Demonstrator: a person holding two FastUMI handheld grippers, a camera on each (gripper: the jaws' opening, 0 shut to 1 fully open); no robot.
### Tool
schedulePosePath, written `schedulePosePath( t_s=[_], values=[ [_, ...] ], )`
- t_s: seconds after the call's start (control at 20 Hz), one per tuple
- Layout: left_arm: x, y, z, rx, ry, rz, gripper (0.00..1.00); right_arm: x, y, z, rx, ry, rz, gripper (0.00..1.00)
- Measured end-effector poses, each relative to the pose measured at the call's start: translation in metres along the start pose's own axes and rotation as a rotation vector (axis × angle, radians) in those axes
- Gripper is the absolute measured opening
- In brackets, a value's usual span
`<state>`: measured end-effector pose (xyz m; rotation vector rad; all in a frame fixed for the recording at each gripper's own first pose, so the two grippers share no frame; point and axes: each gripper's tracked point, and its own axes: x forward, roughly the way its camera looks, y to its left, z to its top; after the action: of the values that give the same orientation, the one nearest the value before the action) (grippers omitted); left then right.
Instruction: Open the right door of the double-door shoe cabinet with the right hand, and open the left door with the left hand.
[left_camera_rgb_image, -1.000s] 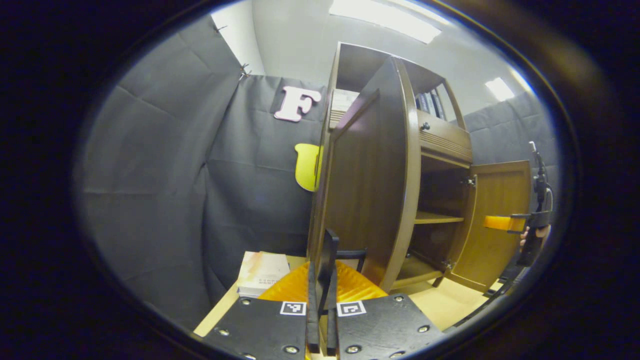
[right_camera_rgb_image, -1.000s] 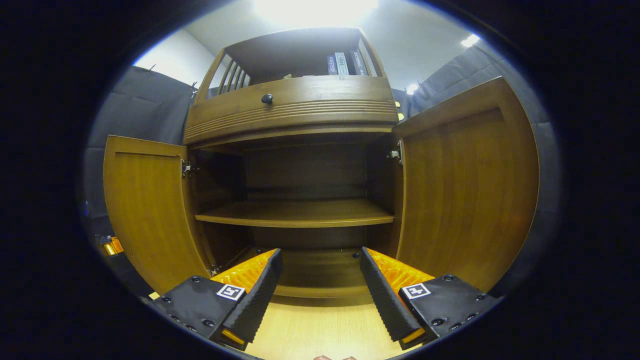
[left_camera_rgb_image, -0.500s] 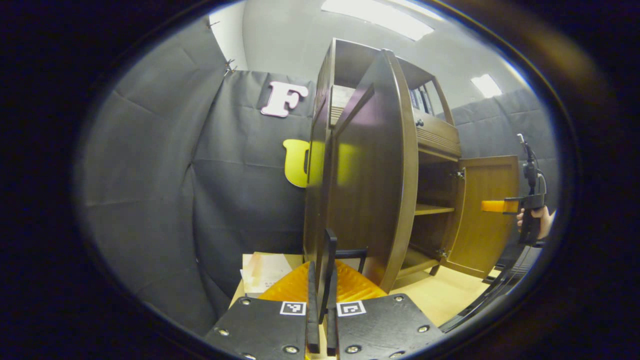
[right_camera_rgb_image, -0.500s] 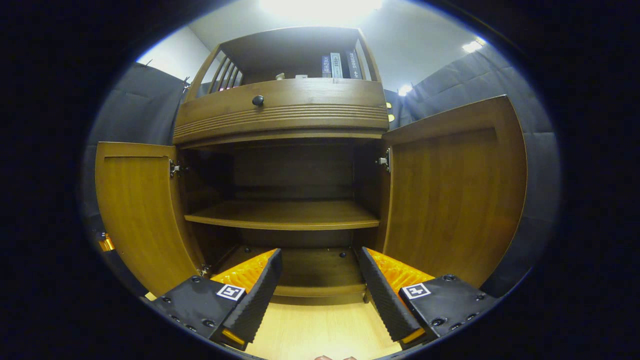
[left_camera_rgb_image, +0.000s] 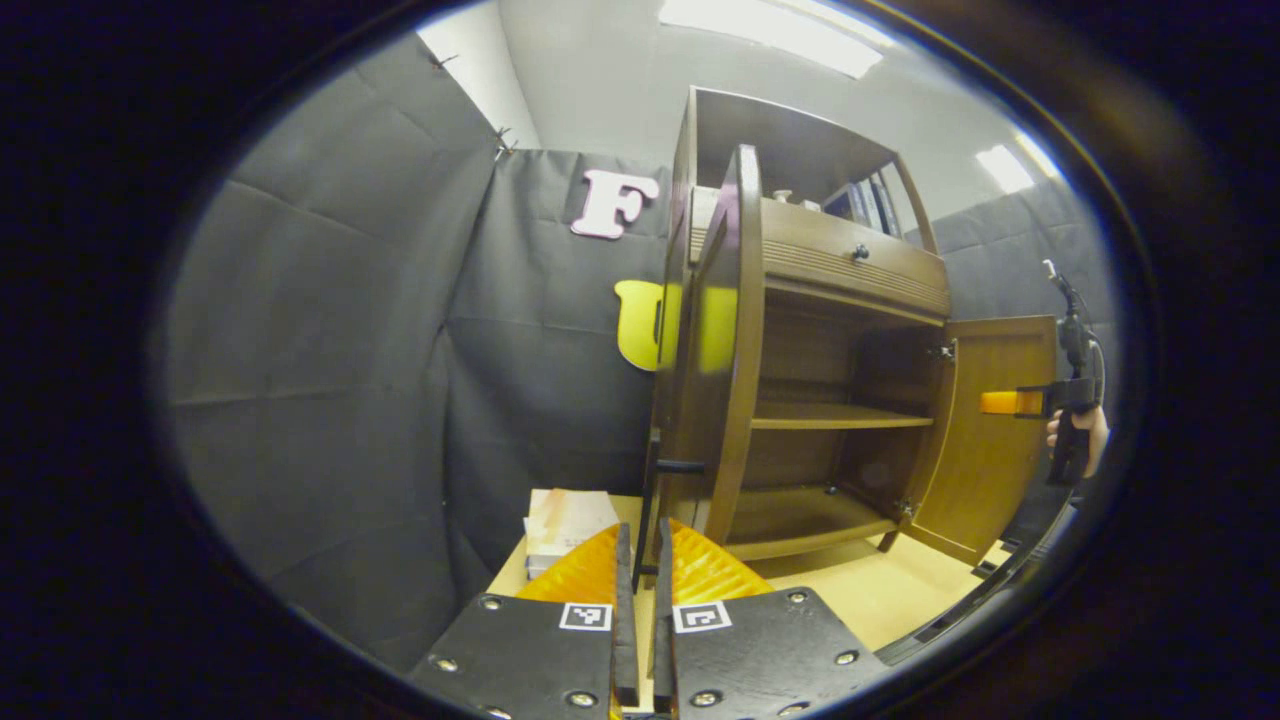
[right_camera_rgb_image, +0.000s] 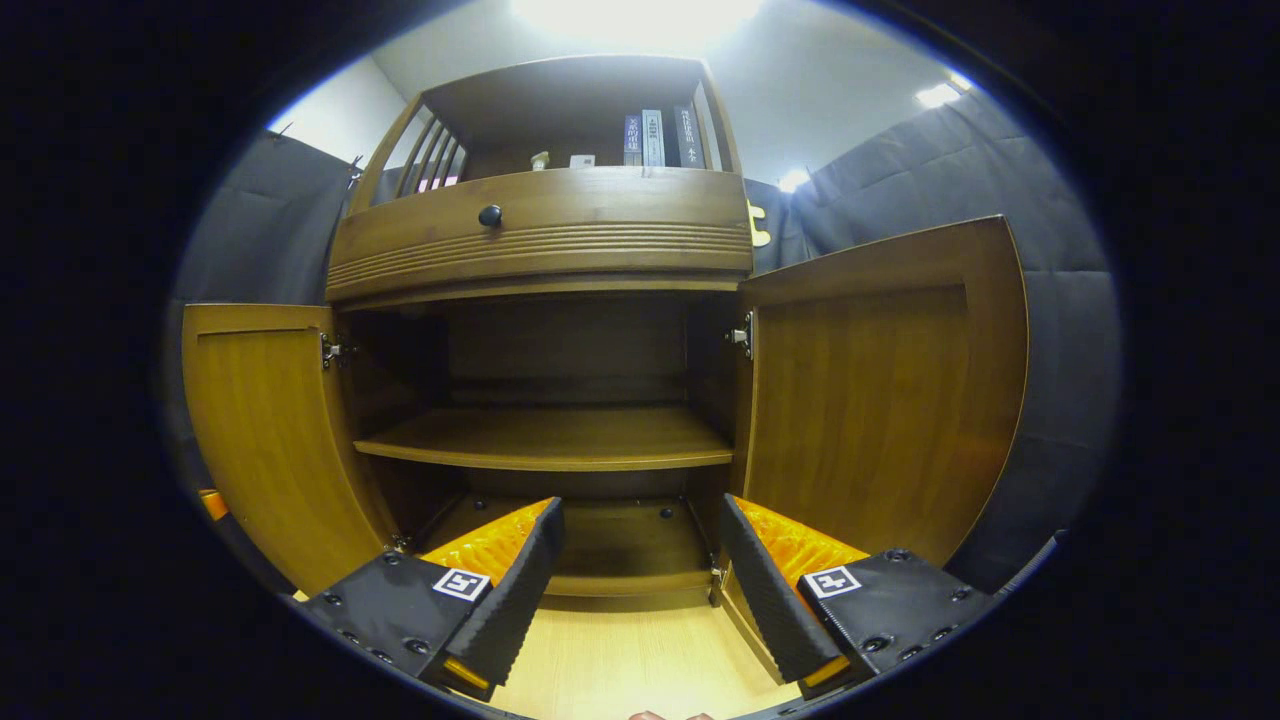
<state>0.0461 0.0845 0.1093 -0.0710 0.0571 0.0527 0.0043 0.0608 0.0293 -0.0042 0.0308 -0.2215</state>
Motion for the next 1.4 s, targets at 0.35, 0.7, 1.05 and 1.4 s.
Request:
schedulePosePath(
  t_s=[0.35,0.7,1.05,1.4],
  values=[
    [-0.024,-0.043,0.038,-0.054,-0.061,0.033,0.07,-0.009,0.001,0.009,-0.044,-0.051,0.162,0.98],
    [-0.021,-0.097,0.051,-0.062,-0.091,0.070,0.21,-0.052,-0.029,0.001,-0.068,-0.061,0.254,0.99],
    [-0.022,-0.146,0.062,-0.075,-0.124,0.173,0.73,-0.088,-0.052,-0.003,-0.038,-0.060,0.376,0.99],
    [-0.068,-0.202,0.042,-0.037,-0.072,0.219,0.96,-0.117,-0.069,0.003,-0.033,-0.117,0.431,0.94]
  ],
)
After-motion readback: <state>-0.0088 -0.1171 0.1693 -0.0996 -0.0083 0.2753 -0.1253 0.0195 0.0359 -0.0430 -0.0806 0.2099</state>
